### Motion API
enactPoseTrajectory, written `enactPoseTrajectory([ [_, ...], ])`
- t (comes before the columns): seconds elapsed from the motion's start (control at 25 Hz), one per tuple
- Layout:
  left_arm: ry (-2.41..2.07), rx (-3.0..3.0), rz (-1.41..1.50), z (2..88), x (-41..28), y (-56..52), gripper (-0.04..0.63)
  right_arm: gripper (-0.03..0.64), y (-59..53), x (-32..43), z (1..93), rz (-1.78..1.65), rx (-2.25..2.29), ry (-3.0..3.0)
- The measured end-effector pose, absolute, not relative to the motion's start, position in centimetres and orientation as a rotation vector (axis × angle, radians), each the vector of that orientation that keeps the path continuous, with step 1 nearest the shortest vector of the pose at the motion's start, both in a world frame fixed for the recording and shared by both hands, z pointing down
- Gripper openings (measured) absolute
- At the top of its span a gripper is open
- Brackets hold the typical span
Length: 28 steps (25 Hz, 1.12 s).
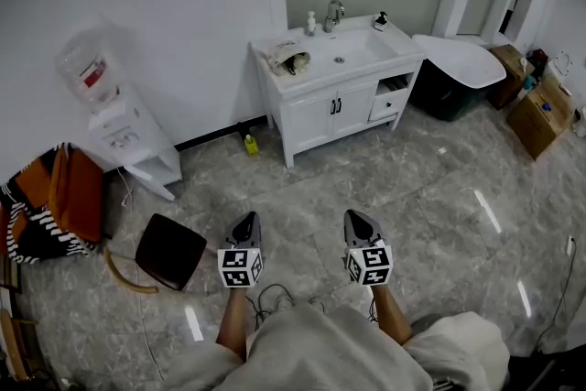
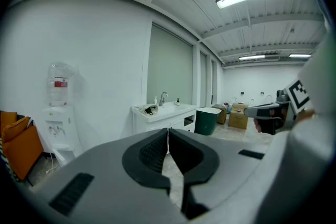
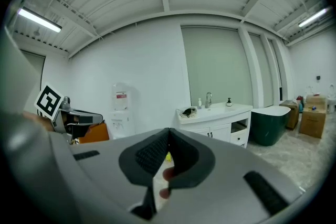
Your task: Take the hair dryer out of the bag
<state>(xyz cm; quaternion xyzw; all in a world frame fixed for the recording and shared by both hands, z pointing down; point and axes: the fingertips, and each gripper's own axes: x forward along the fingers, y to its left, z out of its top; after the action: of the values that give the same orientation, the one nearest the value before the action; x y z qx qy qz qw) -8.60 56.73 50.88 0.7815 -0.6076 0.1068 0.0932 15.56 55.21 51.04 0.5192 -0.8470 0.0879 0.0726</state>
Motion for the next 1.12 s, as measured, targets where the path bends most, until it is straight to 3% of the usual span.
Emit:
enactPoseTrajectory([
  [0.52,-1.815,2.315,0.351,51.0,-4.7,56.0,0.011,0.0,54.3,18.5,52.3,0.287,1.513,-2.556],
  [1.12,-1.798,2.303,0.322,53.1,-6.6,49.9,0.011,0.0,48.1,16.3,53.9,0.274,1.509,-2.523],
])
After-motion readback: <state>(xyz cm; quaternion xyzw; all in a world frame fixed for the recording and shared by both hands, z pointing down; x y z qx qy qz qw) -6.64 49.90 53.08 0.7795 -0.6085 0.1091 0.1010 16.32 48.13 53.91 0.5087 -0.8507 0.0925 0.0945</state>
